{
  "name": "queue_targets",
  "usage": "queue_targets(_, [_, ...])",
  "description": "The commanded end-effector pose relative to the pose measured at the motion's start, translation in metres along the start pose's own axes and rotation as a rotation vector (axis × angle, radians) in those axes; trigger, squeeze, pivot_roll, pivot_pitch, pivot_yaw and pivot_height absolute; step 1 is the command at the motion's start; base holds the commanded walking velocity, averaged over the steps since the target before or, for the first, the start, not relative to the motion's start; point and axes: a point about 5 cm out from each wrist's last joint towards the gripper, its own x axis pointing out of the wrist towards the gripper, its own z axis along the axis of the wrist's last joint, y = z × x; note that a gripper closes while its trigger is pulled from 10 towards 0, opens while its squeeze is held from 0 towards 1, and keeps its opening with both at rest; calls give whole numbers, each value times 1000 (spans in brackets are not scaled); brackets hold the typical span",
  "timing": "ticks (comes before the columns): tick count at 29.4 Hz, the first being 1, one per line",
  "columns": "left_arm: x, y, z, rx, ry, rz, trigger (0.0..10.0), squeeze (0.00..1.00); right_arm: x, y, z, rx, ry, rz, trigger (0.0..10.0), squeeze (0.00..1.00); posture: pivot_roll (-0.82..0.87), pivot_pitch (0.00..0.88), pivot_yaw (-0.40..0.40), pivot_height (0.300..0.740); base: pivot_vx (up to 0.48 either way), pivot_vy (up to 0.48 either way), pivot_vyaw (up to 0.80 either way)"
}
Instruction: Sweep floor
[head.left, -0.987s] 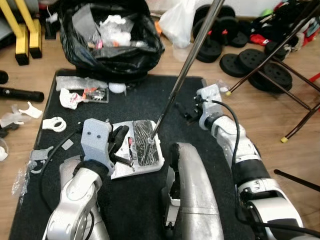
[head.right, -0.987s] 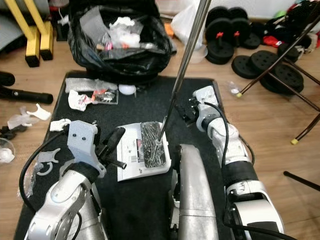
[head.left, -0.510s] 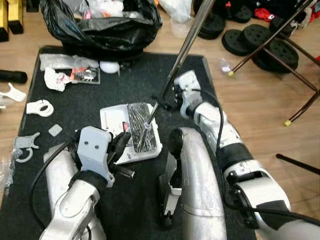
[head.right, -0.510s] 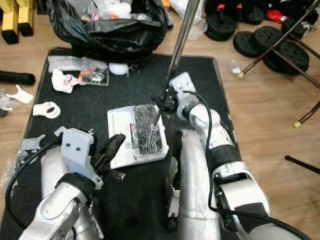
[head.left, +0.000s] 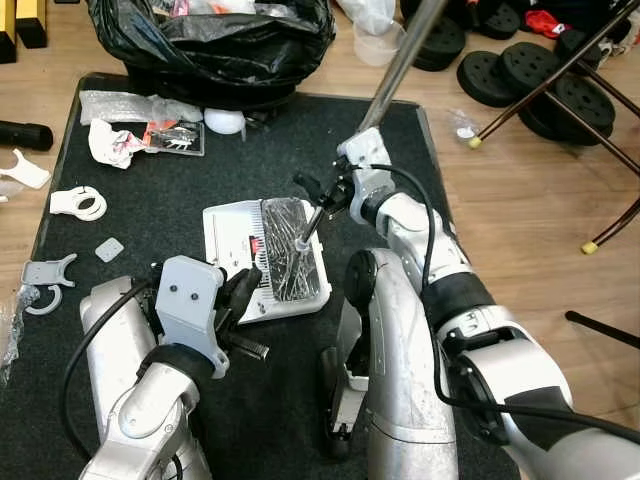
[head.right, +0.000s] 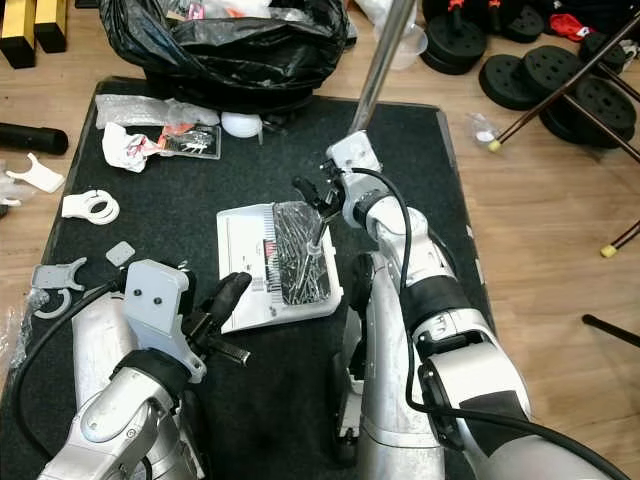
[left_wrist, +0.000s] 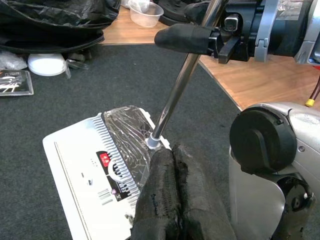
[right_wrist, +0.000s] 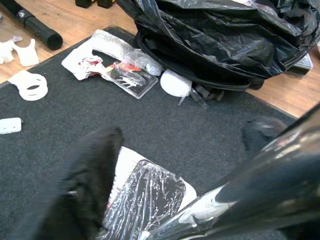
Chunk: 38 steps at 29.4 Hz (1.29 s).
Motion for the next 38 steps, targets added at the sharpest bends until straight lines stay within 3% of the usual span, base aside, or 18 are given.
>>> queue_targets(1, [-2, -4, -1, -14, 15, -24, 10000, 0, -2, 1, -8, 10, 14, -3, 0, 0, -34, 368, -218, 325, 0, 0, 0])
queue_targets(5, [-1, -4, -1, -16, 14, -23, 10000, 0, -3, -1, -9, -10, 22, -8, 902, 0, -46, 367, -219, 325, 0, 0, 0])
queue_targets(7, [0, -4, -1, -17, 13, -23, 10000, 0, -3, -1, -9, -18, 26, -11, 627, 0, -46, 367, -219, 325, 0, 0, 0])
queue_targets(8, [0, -3, -1, -18, 12, -23, 10000, 0, -4, -2, -10, -27, 30, -21, 0, 0, -50, 365, -220, 325, 0, 0, 0])
queue_targets(22, [5, -4, -1, -22, 7, -21, 10000, 0, -7, -13, -12, -98, 31, -133, 0, 0, -52, 355, -227, 325, 0, 0, 0])
queue_targets(23, [5, -4, -1, -22, 7, -21, 10000, 0, -9, -16, -14, -112, 45, -153, 824, 0, -51, 354, -228, 325, 0, 0, 0])
queue_targets(24, [6, -3, -1, -22, 6, -20, 10000, 0, -10, -18, -16, -120, 54, -168, 824, 0, -51, 354, -228, 325, 0, 0, 0])
queue_targets(25, [6, -3, -1, -22, 6, -19, 10000, 0, -12, -22, -20, -111, 69, -191, 10000, 0, -51, 352, -229, 325, 0, 0, 0])
queue_targets(26, [6, -3, -1, -22, 6, -19, 10000, 0, -12, -22, -20, -111, 69, -191, 10000, 0, -51, 352, -229, 325, 0, 0, 0])
queue_targets(27, [6, -3, -1, -21, 6, -18, 10000, 0, -15, -26, -26, -97, 86, -218, 10000, 86, -51, 352, -229, 325, 0, 0, 0])
queue_targets(29, [6, -3, -1, -21, 6, -18, 10000, 0, -15, -26, -26, -97, 86, -218, 10000, 86, -51, 352, -229, 325, 0, 0, 0])
queue_targets(30, [6, -3, -2, -21, 5, -18, 10000, 0, -19, -29, -30, -79, 98, -243, 10000, 459, -51, 352, -229, 325, 0, 0, 0])
queue_targets(31, [6, -2, -2, -20, 5, -17, 10000, 0, -23, -33, -36, -23, 104, -276, 10000, 475, -49, 351, -227, 325, 0, 0, 0])
queue_targets(34, [7, -2, -2, -19, 5, -16, 10000, 0, -26, -35, -39, 47, 95, -306, 10000, 420, -49, 351, -225, 325, 0, 0, 0])
queue_targets(35, [7, -2, -2, -19, 5, -16, 10000, 0, -27, -36, -40, 142, 56, -318, 10000, 0, -48, 351, -222, 325, 0, 0, 0])
queue_targets(37, [7, -2, -2, -19, 5, -16, 10000, 0, -27, -36, -40, 142, 56, -318, 10000, 0, -48, 351, -222, 325, 0, 0, 0])
queue_targets(38, [7, -1, -2, -19, 6, -16, 10000, 0, -29, -37, -40, 234, 16, -330, 10000, 0, -49, 351, -218, 325, 0, 0, 0])
